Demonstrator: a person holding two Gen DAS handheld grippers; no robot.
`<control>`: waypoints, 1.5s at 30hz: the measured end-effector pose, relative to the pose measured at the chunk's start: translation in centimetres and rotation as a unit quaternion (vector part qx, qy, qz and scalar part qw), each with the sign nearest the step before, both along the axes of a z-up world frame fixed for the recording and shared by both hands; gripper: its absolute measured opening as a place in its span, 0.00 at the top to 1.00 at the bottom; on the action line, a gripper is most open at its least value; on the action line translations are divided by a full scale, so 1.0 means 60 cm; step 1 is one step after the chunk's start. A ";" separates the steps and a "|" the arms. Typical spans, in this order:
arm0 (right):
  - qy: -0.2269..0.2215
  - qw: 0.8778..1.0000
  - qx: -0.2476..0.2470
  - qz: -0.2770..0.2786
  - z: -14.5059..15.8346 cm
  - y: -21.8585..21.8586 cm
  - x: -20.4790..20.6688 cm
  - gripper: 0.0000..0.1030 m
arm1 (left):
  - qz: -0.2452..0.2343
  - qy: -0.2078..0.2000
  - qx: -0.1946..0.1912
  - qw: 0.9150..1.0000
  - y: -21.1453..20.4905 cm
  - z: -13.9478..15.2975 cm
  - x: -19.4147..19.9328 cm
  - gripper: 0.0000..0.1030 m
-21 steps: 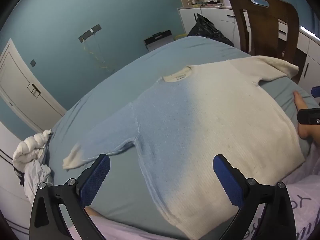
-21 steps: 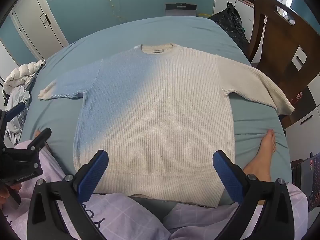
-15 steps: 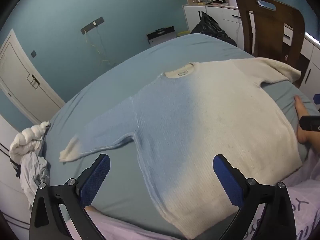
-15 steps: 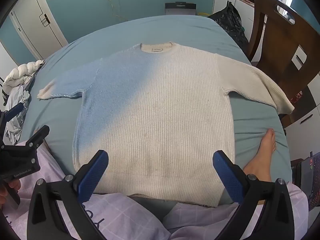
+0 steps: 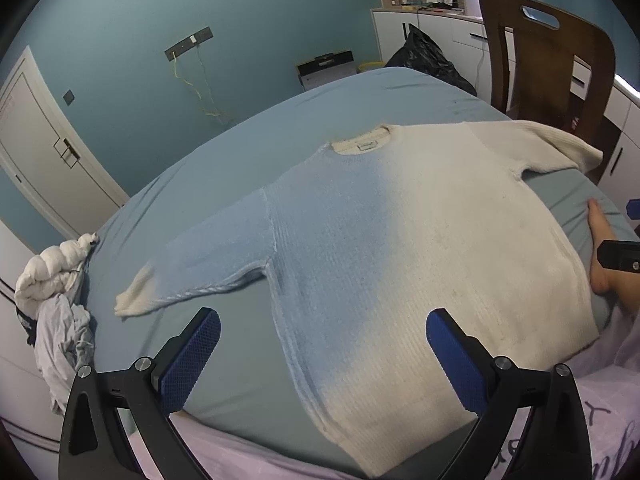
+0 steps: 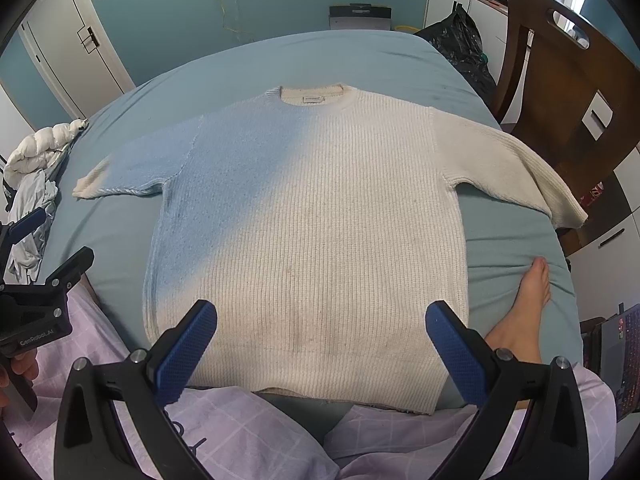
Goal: Fold small clothes
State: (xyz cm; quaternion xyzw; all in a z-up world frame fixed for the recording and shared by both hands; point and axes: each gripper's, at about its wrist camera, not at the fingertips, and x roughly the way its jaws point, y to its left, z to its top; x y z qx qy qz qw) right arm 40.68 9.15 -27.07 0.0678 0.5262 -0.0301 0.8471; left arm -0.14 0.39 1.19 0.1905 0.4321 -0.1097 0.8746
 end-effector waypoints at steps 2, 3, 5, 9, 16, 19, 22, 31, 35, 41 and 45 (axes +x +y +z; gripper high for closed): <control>-0.001 1.000 0.000 0.000 0.000 0.000 -0.001 0.01 | -0.001 -0.002 0.001 1.000 0.001 0.001 0.000 0.00; -0.001 1.000 -0.001 0.000 0.000 0.000 -0.001 0.01 | -0.002 -0.002 0.001 1.000 0.001 0.002 0.000 0.00; -0.001 1.000 0.000 0.001 0.000 0.000 0.000 0.01 | -0.002 -0.002 0.001 1.000 0.000 0.002 0.000 0.00; 0.005 1.000 0.000 0.004 -0.003 0.001 0.000 0.01 | -0.001 0.000 0.000 1.000 0.000 0.002 0.002 0.00; -0.010 1.000 0.006 0.003 -0.003 0.001 0.001 0.01 | 0.002 0.000 -0.004 1.000 0.004 0.005 0.003 0.00; 0.002 1.000 0.002 0.001 -0.004 -0.001 0.002 0.01 | 0.004 0.001 -0.006 1.000 0.005 0.005 0.004 0.00; 0.008 1.000 0.000 0.000 -0.005 -0.002 0.002 0.01 | 0.005 0.004 -0.008 1.000 0.007 0.005 0.005 0.00; 0.017 0.999 0.022 -0.018 -0.006 -0.016 0.004 0.01 | 0.009 0.003 -0.007 1.000 0.009 0.004 0.007 0.00; 0.022 0.999 0.035 -0.027 -0.006 -0.024 0.005 0.01 | 0.013 0.004 -0.010 1.000 0.015 0.005 0.010 0.00; 0.036 0.996 0.072 -0.030 -0.015 -0.035 0.007 0.01 | 0.022 0.011 -0.019 1.000 0.024 0.010 0.021 0.00; 0.055 0.994 0.082 -0.036 -0.022 -0.047 0.017 0.01 | 0.047 0.008 -0.020 0.999 0.034 0.027 0.046 0.00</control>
